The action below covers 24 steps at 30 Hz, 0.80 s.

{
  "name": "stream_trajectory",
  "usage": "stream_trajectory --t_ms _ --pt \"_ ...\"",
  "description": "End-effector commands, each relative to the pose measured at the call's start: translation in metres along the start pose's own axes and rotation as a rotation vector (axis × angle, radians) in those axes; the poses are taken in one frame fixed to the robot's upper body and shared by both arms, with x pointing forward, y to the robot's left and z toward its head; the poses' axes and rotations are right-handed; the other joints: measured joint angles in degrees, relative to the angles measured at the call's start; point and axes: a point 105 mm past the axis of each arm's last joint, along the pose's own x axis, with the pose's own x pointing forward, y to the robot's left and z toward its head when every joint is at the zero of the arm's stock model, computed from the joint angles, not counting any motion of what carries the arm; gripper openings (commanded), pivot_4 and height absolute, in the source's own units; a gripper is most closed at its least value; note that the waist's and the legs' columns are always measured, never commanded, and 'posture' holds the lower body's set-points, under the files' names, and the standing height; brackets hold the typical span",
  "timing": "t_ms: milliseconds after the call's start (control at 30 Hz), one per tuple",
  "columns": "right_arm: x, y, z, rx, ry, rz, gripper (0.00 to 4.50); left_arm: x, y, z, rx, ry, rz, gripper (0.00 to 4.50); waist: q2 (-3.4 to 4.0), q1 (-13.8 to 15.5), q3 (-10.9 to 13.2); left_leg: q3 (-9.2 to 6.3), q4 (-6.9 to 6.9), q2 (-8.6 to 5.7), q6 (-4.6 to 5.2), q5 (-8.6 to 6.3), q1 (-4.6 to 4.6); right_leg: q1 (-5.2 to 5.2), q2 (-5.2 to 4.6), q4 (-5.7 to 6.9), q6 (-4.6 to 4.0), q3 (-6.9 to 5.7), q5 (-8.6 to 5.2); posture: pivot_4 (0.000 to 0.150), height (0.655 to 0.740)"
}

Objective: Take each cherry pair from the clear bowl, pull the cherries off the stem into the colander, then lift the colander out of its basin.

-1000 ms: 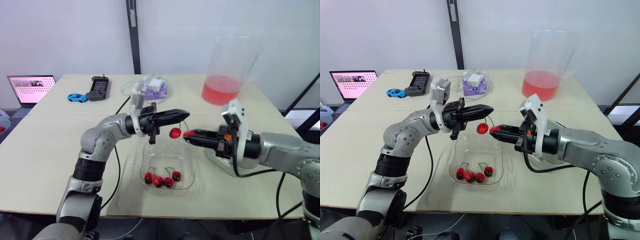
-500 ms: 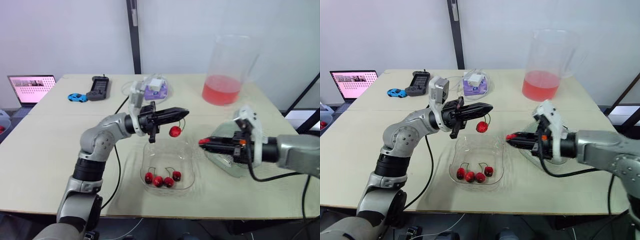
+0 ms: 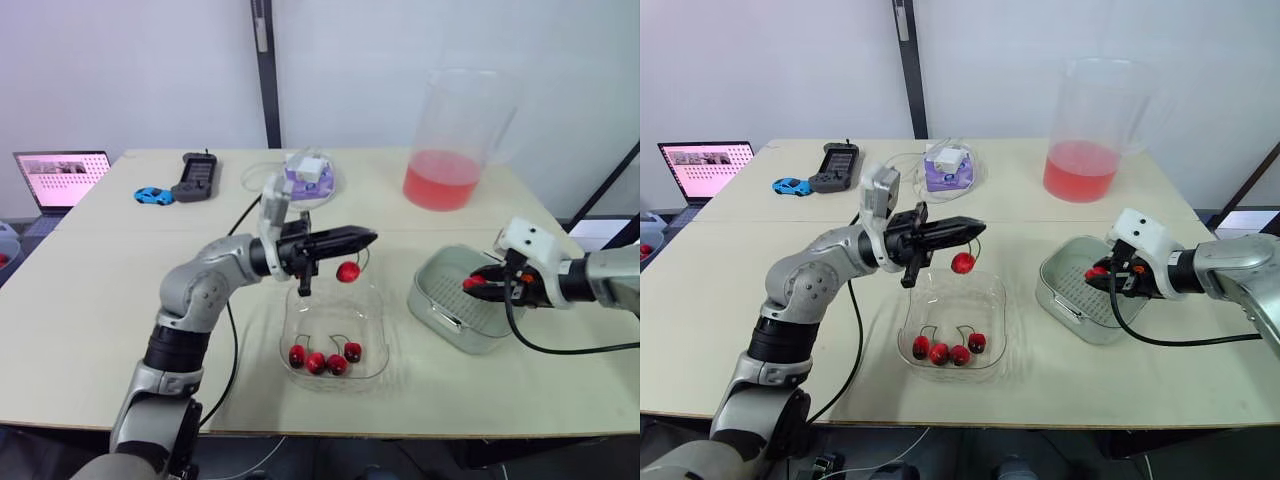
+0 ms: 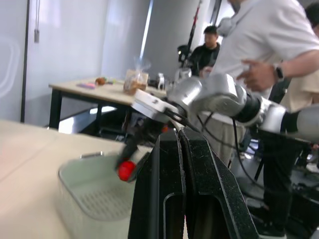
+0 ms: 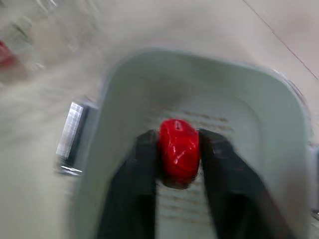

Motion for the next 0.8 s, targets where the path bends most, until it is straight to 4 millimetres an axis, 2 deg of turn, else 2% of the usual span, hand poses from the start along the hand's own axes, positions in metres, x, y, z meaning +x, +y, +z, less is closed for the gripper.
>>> stream_trajectory --t_ms 33,100,333,433,533,633,800 --pt "-0.011 -0.009 0.012 -0.051 -0.022 -0.017 3.47 0.004 -0.007 0.009 0.067 0.000 -0.027 0.00 0.01 0.05 0.01 0.00 0.00 0.00 0.00 0.00 -0.01 0.00 -0.01 0.00 0.00 0.00 0.00 0.150 0.7332" --pt "-0.017 -0.013 0.017 -0.052 -0.032 -0.022 4.44 0.004 -0.007 0.010 0.069 -0.001 -0.024 0.00 0.01 0.08 0.01 0.01 0.01 -0.01 0.00 0.00 -0.01 0.00 -0.02 0.00 0.00 0.00 0.00 0.150 0.7332" --pt "-0.050 0.000 0.059 0.053 -0.238 0.045 4.48 0.003 -0.006 0.011 0.066 -0.008 -0.018 0.00 0.01 0.14 0.01 -0.01 0.00 0.00 0.00 0.00 -0.01 0.00 0.00 0.00 0.00 0.00 0.00 0.150 0.7332" --pt "-0.059 0.020 0.093 0.065 -0.394 0.130 4.48 0.004 -0.004 0.013 0.065 -0.019 -0.018 0.00 0.01 -0.07 0.01 0.00 0.00 0.00 0.01 0.00 0.00 0.01 0.00 0.00 0.00 0.00 0.00 0.150 0.7332" --pt "-0.056 0.047 0.118 0.067 -0.525 0.244 4.48 0.006 -0.004 0.018 0.052 -0.043 -0.022 0.00 0.00 0.01 0.01 -0.02 0.00 0.01 0.01 0.00 0.02 0.01 0.02 0.04 -0.01 0.00 0.00 0.150 0.7332" --pt "-0.040 0.071 0.128 0.073 -0.597 0.324 4.48 0.008 -0.003 0.021 0.047 -0.057 -0.029 0.00 -0.03 0.18 0.01 -0.04 0.01 0.00 0.01 0.00 -0.01 0.03 0.00 0.03 0.00 -0.03 0.00 0.150 0.7332" --pt "-0.020 0.091 0.140 0.114 -0.677 0.374 4.48 0.009 -0.002 0.023 0.043 -0.061 -0.036 0.00 -0.02 0.23 0.01 -0.05 0.03 -0.01 0.01 0.00 -0.02 0.03 -0.01 0.03 0.00 -0.04 0.00 0.150 0.7332"
